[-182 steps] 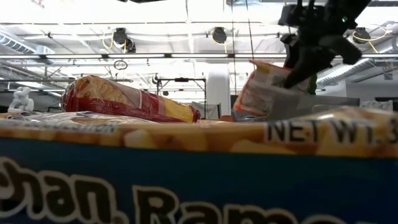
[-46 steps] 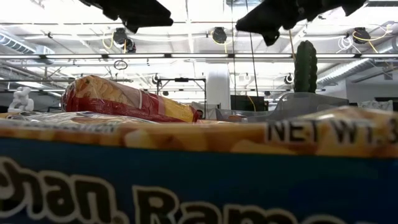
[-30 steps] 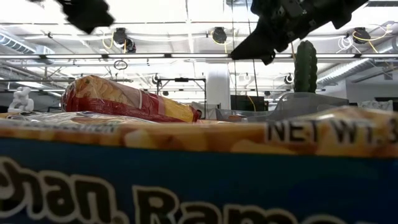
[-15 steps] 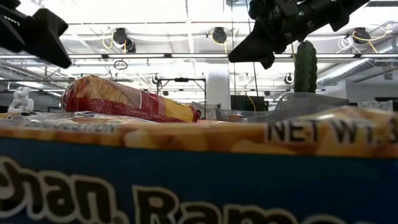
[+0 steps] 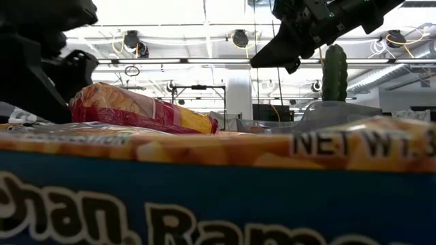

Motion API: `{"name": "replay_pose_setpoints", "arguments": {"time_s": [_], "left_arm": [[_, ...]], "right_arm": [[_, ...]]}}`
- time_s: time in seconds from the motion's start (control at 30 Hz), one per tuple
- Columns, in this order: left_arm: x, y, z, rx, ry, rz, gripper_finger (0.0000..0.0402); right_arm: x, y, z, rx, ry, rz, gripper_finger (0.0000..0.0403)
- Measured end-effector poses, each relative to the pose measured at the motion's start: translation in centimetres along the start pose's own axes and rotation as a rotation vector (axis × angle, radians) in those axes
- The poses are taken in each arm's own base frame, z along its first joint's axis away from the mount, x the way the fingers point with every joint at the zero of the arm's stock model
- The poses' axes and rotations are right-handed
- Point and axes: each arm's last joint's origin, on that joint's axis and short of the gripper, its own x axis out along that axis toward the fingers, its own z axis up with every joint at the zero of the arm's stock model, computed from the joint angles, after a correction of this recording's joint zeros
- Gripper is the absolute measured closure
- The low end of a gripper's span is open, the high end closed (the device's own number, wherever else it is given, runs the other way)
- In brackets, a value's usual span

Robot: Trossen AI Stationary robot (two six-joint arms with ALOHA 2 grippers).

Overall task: Sort Maruchan noodles
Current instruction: Put the bottom right red noodle pack into the orange bin

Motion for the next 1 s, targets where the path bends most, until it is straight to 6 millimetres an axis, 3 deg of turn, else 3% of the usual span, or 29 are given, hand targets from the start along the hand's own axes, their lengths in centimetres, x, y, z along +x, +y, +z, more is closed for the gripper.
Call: {"name": "replay_pose_setpoints", "arguments": {"time_s": [0.2, 0.63, 1.0], "left_arm": [[0.7, 0.2, 0.2, 0.033, 0.011, -0.015, 0.0130], [0.5, 0.1, 0.7, 0.099, -0.034, -0.026, 0.0335], [-2.3, 2.2, 2.7, 0.115, -0.157, -0.019, 0.0396]], "right_arm": [[0.0, 0.1, 0.0, 0.000, 0.004, 0.026, 0.0355], [0.0, 0.1, 0.0, -0.007, 0.004, 0.024, 0.0355], [0.0, 0.1, 0.0, -0.008, 0.004, 0.022, 0.0355]]}}
